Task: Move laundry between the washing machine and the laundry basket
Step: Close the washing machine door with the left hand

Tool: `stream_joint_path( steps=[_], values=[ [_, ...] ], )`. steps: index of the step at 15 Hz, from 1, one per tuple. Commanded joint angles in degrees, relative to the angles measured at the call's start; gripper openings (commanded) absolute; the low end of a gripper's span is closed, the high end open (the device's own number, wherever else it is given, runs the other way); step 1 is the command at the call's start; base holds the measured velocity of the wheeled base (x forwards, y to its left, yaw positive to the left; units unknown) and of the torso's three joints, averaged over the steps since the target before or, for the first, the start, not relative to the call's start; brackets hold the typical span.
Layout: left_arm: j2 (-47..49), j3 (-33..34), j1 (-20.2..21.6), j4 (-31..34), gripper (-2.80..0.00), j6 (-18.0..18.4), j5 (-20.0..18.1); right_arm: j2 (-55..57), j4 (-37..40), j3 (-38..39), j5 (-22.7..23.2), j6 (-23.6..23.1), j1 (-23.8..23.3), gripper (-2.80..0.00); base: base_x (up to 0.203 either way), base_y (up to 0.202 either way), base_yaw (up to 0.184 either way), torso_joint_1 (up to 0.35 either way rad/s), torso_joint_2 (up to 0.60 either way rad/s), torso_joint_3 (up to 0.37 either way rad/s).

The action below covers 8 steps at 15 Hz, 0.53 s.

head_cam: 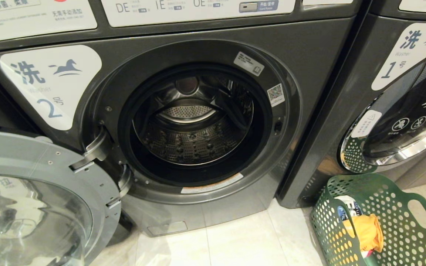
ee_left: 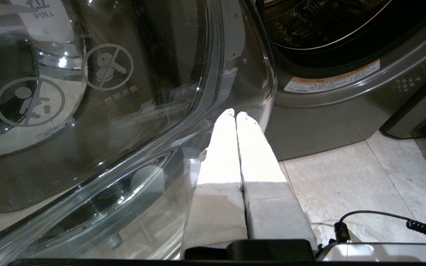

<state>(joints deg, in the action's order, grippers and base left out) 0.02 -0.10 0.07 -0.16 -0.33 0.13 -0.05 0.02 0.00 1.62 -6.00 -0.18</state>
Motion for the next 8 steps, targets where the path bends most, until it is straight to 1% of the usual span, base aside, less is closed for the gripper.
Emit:
stream_joint_path(
  steps=[1, 8],
  values=[
    [-0.02, 0.01, 0.01, -0.02, -2.80, -0.05, 0.04, 0.14, 0.06, 0.00, 0.05, -0.07, 0.01, -2.80, 0.000, 0.000, 0.000, 0.000, 0.00, 0.000],
    [-0.02, 0.01, 0.01, -0.02, -2.80, -0.02, 0.04, 0.14, 0.15, 0.05, -0.04, -0.47, 0.01, -2.80, 0.000, 0.000, 0.000, 0.000, 0.00, 0.000]
  ],
)
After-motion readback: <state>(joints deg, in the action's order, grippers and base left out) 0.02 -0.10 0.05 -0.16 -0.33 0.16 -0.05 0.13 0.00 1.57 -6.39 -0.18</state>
